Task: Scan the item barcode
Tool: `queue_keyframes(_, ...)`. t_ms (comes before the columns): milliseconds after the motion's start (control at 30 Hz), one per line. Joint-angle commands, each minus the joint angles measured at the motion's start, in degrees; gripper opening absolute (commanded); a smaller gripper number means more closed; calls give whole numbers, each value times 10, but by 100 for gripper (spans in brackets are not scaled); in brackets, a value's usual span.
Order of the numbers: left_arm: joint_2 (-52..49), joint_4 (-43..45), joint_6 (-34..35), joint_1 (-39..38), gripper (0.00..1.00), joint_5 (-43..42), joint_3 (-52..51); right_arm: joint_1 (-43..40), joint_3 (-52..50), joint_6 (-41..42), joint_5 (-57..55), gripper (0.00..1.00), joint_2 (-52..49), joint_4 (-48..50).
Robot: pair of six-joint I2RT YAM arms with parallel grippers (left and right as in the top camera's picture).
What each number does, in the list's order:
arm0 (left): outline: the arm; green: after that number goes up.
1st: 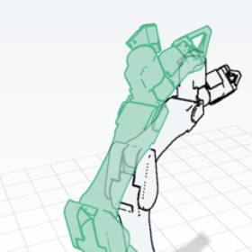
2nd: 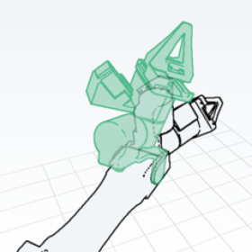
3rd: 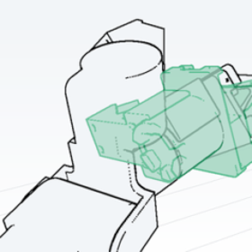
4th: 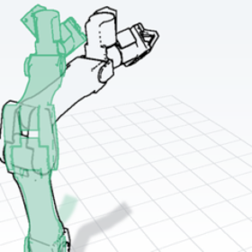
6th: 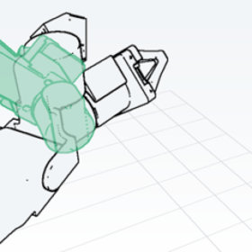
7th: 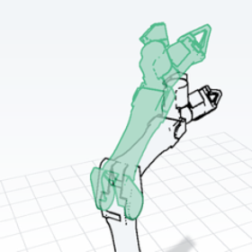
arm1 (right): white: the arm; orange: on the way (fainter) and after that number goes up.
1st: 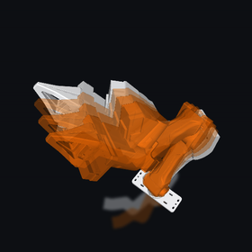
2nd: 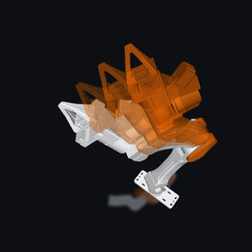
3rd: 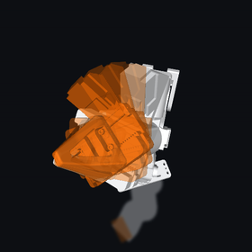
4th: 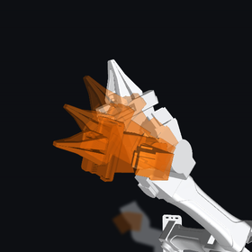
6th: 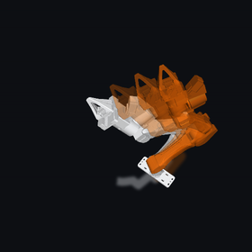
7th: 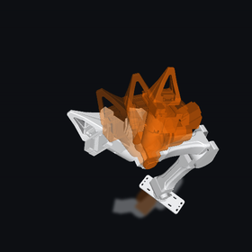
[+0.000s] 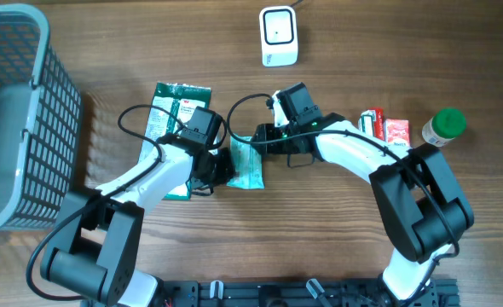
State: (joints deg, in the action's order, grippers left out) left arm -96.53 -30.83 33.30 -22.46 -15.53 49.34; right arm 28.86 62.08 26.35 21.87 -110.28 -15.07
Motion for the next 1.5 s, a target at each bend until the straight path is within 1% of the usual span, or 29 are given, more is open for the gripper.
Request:
queue_keyframes(0, -8, 7, 6, 2, 10, 36, -6, 1, 2, 40, 69, 54, -9, -48)
queue_keyframes(133, -7, 3, 6, 33, 13, 36, 3, 11, 2, 53, 133, 52, -9, -90)
queue_keyframes(267, -5, -24, 3, 67, 14, 34, 28, 39, 2, 76, 151, 52, -9, -81)
queue_keyframes(433, -4, -51, -1, 93, 15, 34, 43, 84, 2, 109, 151, 54, -9, -42)
queue_keyframes(500, -4, -58, -1, 100, 16, 34, 47, 91, 2, 128, 151, 62, -8, -31)
queue_keyframes(533, -4, -63, -14, 101, 16, 33, 49, 88, 3, 126, 151, 64, -3, -33)
queue_keyframes(600, -2, -72, -20, 101, 16, 33, 54, 76, 4, 114, 151, 64, 13, -40)
queue_keyframes(667, 0, -75, -34, 101, 16, 15, 57, 57, 9, 90, 143, 65, 42, -57)
queue_keyframes(733, 1, -76, -35, 101, 16, -12, 61, 35, 10, 81, 112, 67, 74, -71)
queue_keyframes(833, 1, -76, -28, 101, 15, -41, 61, 14, 10, 64, 53, 68, 89, -75)
queue_keyframes(967, 1, -76, -28, 98, 16, -42, 59, 13, 10, 53, -20, 69, 81, -64)
queue_keyframes(1100, 1, -73, -28, 98, 16, -42, 43, 13, 10, 53, -51, 69, 61, -38)
queue_keyframes(1200, 1, -68, -28, 98, 17, -42, 23, 13, 10, 52, -46, 69, 35, -26)
queue_keyframes(1333, 1, -58, -28, 98, 17, -37, 12, 13, 10, 36, 15, 69, -6, 1)
queue_keyframes(1433, 1, -59, -28, 98, 17, -35, 11, 13, 10, 37, 47, 67, -28, 3)
queue_keyframes(1467, 1, -58, -28, 98, 17, -33, 10, 13, 10, 37, 49, 65, -30, 3)
